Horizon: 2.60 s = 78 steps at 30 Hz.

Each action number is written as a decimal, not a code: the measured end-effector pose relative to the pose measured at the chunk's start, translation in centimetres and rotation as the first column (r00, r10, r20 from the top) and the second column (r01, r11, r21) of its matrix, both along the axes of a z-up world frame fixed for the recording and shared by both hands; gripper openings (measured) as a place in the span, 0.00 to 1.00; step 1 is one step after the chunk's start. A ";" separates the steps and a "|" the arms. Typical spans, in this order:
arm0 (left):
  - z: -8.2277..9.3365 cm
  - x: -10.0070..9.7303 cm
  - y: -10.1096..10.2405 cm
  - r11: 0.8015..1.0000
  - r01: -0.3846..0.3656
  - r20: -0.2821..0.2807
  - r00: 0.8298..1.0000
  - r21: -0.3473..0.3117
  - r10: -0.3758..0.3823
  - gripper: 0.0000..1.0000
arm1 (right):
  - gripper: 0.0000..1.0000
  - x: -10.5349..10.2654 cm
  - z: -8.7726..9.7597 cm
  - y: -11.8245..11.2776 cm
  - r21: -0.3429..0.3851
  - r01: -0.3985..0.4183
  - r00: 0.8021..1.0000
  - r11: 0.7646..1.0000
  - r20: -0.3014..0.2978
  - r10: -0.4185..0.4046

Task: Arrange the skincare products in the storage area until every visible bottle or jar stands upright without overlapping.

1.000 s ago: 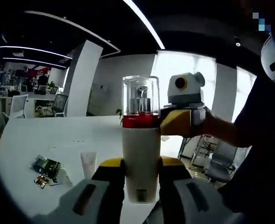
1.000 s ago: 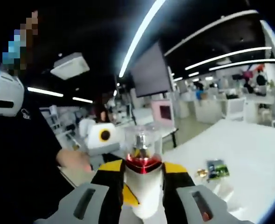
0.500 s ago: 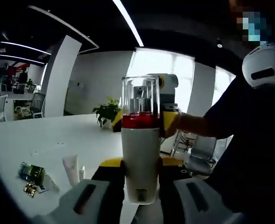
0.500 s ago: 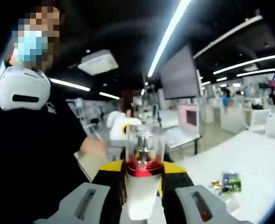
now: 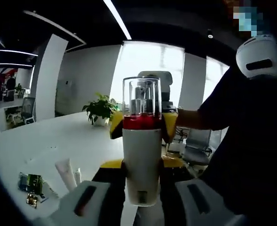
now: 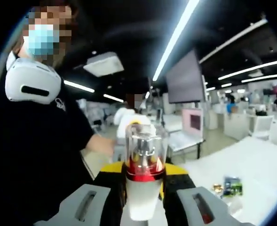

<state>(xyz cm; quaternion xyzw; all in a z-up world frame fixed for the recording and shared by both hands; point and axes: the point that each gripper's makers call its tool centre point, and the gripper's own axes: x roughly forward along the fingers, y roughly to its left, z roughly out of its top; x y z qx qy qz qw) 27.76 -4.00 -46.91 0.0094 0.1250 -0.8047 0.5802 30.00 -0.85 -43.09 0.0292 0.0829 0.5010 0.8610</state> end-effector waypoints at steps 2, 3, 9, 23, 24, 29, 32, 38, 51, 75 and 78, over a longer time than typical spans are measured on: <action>-0.2 -0.2 -0.1 1.000 0.009 0.000 1.000 0.005 -0.009 0.28 | 0.23 -0.2 -0.2 -0.1 0.001 0.007 1.000 1.000 -0.007 -0.006; -0.2 -0.3 -0.1 1.000 0.010 -0.002 1.000 0.005 -0.010 0.28 | 0.22 -0.3 -0.2 -0.1 0.019 0.018 1.000 1.000 -0.014 -0.017; 0.2 -1.1 -0.4 0.999 0.034 0.015 0.999 -0.018 -0.034 0.28 | 0.20 -1.3 0.3 -0.6 0.035 0.040 0.998 0.999 0.053 -0.042; -2.4 -1.4 -1.3 1.000 0.010 -0.014 1.000 0.028 -0.010 0.29 | 0.19 -1.5 -1.8 -1.1 -0.022 0.089 0.993 0.996 0.086 -0.087; -2.5 -1.3 -1.3 1.000 0.006 -0.018 1.000 0.027 -0.006 0.29 | 0.19 -1.5 -1.9 -1.2 -0.014 0.090 0.993 0.996 0.084 -0.089; -1.9 -0.1 -1.5 0.998 -0.060 -0.059 0.997 -0.027 0.058 0.39 | 0.19 -1.6 -3.0 -1.5 -0.016 0.107 0.992 0.994 0.071 -0.106; -2.6 0.3 -1.4 0.997 -0.082 -0.037 0.996 -0.002 0.082 0.43 | 0.19 -1.5 -3.6 -1.7 -0.022 0.112 0.992 0.993 0.064 -0.111; -3.7 0.4 -1.1 0.995 -0.099 -0.002 0.995 0.031 0.099 0.52 | 0.19 -1.2 -3.7 -1.9 -0.016 0.121 0.991 0.993 0.062 -0.120; -5.5 2.3 0.5 0.970 -0.235 0.022 0.972 0.063 0.235 0.70 | 0.19 -0.7 -6.3 -2.4 -0.014 0.118 0.992 0.993 0.044 -0.118; -12.0 7.7 4.0 0.884 -0.448 0.036 0.894 0.134 0.447 0.99 | 0.20 4.4 -14.5 -7.6 -0.020 0.190 0.980 0.982 0.064 -0.188; -12.8 8.2 4.3 0.873 -0.463 0.030 0.885 0.151 0.464 0.99 | 0.20 5.1 -15.7 -8.4 -0.019 0.209 0.976 0.978 0.067 -0.207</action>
